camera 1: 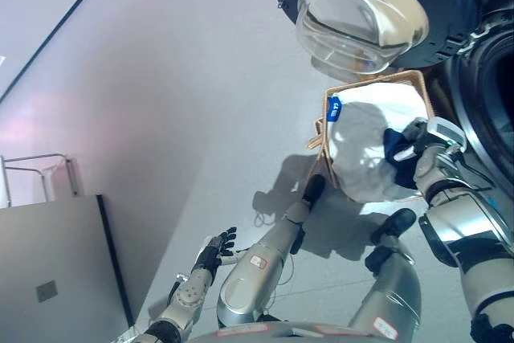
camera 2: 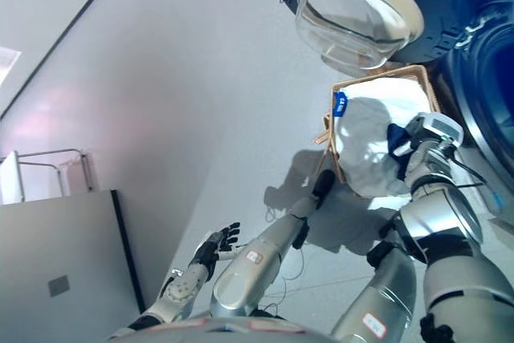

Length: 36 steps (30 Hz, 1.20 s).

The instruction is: Put the clothes in the basket into the washing machine.

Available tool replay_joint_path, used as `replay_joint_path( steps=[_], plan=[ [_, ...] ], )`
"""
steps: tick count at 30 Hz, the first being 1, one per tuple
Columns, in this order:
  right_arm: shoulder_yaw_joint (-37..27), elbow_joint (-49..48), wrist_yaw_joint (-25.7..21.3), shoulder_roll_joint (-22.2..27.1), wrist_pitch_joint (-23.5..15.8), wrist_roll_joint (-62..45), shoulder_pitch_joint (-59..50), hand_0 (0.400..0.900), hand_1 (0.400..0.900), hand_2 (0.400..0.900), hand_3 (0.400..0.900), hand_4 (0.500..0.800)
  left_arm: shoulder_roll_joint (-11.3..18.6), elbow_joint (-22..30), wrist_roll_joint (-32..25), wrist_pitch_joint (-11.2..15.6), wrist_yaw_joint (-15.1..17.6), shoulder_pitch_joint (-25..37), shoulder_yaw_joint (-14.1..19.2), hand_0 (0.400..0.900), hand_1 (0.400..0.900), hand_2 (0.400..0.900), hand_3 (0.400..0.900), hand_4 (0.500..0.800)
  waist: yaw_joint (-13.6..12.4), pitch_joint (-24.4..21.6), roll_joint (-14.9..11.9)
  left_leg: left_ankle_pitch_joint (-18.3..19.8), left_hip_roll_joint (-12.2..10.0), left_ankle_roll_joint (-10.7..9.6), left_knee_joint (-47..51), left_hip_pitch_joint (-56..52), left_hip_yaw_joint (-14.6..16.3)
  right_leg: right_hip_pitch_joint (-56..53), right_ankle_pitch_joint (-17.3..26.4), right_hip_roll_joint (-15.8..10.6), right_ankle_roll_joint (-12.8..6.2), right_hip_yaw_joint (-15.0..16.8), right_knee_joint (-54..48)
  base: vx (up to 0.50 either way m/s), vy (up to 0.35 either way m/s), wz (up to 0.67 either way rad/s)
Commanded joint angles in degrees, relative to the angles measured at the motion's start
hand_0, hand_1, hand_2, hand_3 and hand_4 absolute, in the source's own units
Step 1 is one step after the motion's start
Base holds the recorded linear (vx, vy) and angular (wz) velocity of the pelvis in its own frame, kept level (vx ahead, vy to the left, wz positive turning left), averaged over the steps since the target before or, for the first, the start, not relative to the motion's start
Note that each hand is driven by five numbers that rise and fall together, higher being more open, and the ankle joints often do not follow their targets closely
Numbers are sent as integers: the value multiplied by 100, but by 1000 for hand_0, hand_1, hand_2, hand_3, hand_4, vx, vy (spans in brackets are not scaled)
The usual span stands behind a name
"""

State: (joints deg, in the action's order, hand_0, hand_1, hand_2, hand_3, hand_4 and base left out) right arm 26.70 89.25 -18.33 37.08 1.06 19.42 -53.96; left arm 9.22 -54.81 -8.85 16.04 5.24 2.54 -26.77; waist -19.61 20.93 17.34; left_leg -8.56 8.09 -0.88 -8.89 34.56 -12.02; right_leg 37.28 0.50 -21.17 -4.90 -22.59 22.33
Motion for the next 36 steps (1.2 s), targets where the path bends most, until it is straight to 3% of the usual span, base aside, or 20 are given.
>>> replay_joint_path(
  steps=[1,14,15,16,17,36],
  plan=[
    [22,-85,-127,681,-87,93,27,900,900,900,900,800,144,63,15,-7,10,-208,-101,900,900,900,900,800,-84,230,314,538,212,101,-577,348,288,-142,-273,179,-166,210,361,-9,16,8],
    [-140,-23,-102,1211,-106,112,494,900,900,900,900,800,214,709,-40,87,-33,-391,-196,900,900,900,900,800,-84,245,674,589,390,121,-1113,1231,430,831,-520,-73,-111,528,1207,-7,23,6],
    [-147,-26,-110,1213,-107,102,501,806,806,806,806,744,208,721,-54,96,-26,-395,-199,900,900,900,900,800,-77,243,695,593,402,126,-1118,1248,427,853,-536,-89,-111,542,1229,15,11,3],
    [-146,-24,-111,1212,-105,107,497,563,563,563,563,598,207,726,-49,97,-19,-398,-204,900,900,900,900,800,-71,241,706,594,415,123,-1129,1265,438,866,-545,-98,-112,553,1245,0,0,0],
    [-141,-39,-126,1212,-110,106,502,400,400,400,400,500,209,720,-63,103,-8,-393,-193,900,900,900,900,800,-60,246,709,593,418,123,-1133,1263,434,860,-551,-101,-111,565,1249,0,0,0],
    [-267,-24,-210,999,-123,-295,106,400,400,400,400,500,151,378,-173,114,25,-372,-237,900,900,900,900,800,73,186,701,548,374,114,-781,618,455,308,-519,-6,-123,559,910,8,2,-3]
  ],
)
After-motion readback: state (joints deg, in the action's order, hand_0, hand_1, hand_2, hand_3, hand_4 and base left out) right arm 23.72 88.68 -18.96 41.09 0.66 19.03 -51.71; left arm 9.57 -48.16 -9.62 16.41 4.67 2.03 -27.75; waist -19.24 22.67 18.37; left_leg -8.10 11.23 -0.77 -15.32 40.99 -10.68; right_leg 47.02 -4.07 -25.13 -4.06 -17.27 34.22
